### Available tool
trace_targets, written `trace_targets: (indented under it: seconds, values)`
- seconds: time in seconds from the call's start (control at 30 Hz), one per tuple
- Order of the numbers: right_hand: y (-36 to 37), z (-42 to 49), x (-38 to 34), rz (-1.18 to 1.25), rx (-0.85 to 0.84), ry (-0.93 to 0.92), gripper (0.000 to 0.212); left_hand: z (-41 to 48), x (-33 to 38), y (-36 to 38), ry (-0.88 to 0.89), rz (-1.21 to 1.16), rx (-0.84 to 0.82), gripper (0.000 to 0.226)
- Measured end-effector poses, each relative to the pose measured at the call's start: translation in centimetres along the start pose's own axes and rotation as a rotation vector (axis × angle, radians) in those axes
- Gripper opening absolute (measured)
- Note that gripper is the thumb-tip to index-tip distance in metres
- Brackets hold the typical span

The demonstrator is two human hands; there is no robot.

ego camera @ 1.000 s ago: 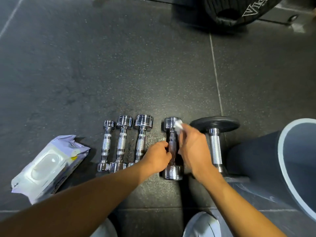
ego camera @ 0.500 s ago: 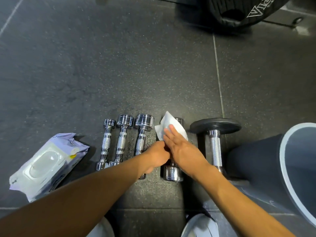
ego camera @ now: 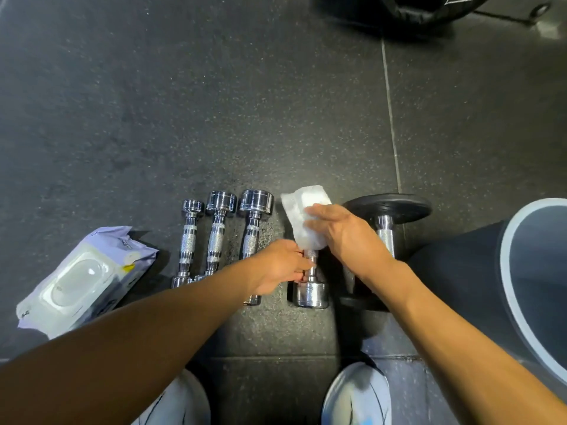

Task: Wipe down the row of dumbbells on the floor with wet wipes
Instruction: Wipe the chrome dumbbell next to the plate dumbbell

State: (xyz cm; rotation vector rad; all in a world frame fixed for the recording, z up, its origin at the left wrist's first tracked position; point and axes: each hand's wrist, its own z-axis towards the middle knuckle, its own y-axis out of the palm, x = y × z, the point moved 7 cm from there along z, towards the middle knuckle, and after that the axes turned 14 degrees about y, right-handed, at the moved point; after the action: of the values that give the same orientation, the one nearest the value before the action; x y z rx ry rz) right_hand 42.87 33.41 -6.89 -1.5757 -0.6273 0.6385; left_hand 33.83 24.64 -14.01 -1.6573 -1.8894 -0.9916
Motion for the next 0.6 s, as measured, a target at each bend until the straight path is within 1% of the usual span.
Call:
trace_targets:
  seconds: [0.03, 0.1, 0.2, 0.27, 0.33, 0.37, 0.43, 0.47, 0.5, 0.53, 0.6]
  values:
    - [-0.5, -0.3, -0.3, 0.056, 0.006, -0.015, 0.043, 0.0, -0.1, -0.2, -0.022, -0.027, -0.003, 0.038]
    - [-1.0, -0.2, -1.0, 0.131, -0.045, -0.055, 0.037, 0.0, -0.1, -0.5, -0.046, -0.086, 0.011, 0.053]
    - [-0.1, -0.6, -1.7, 0.111, -0.172, -0.181, 0.029, -0.3, 0.5, -0.1, -0.040, -0.150, 0.013, 0.056]
    - [-0.1, -0.3, -0.9, 0.089, -0.150, -0.103, 0.032, -0.4, 0.6, 0.2, -0.037, -0.199, 0.014, 0.052]
    - [-0.3, 0.0, -0.3, 0.113, -0.122, 0.027, 0.033, -0.4, 0.6, 0.3, -0.033, -0.246, 0.017, 0.047]
    - [0.4, -0.1, -0.3, 0.103, -0.158, 0.064, 0.032, -0.4, 0.6, 0.3, -0.032, -0.262, 0.017, 0.047]
    - [1.9, -1.0, -1.7, 0.047, -0.343, 0.047, 0.029, -0.3, 0.8, 0.7, -0.029, -0.279, 0.005, 0.049]
    - [2.5, -1.8, -2.4, 0.078, -0.414, 0.044, 0.027, -0.3, 0.9, 0.9, -0.028, -0.295, 0.000, 0.051]
    - [2.6, -2.5, -2.6, 0.133, -0.454, 0.086, 0.024, -0.2, 1.1, 1.1, -0.028, -0.309, -0.002, 0.052]
    - [2.4, -3.2, -2.9, 0.188, -0.461, 0.139, 0.021, -0.1, 1.3, 1.4, -0.037, -0.310, 0.001, 0.055]
    - [2.0, -4.2, -3.6, 0.254, -0.442, 0.215, 0.024, -0.1, 1.6, 1.7, -0.064, -0.278, 0.019, 0.060]
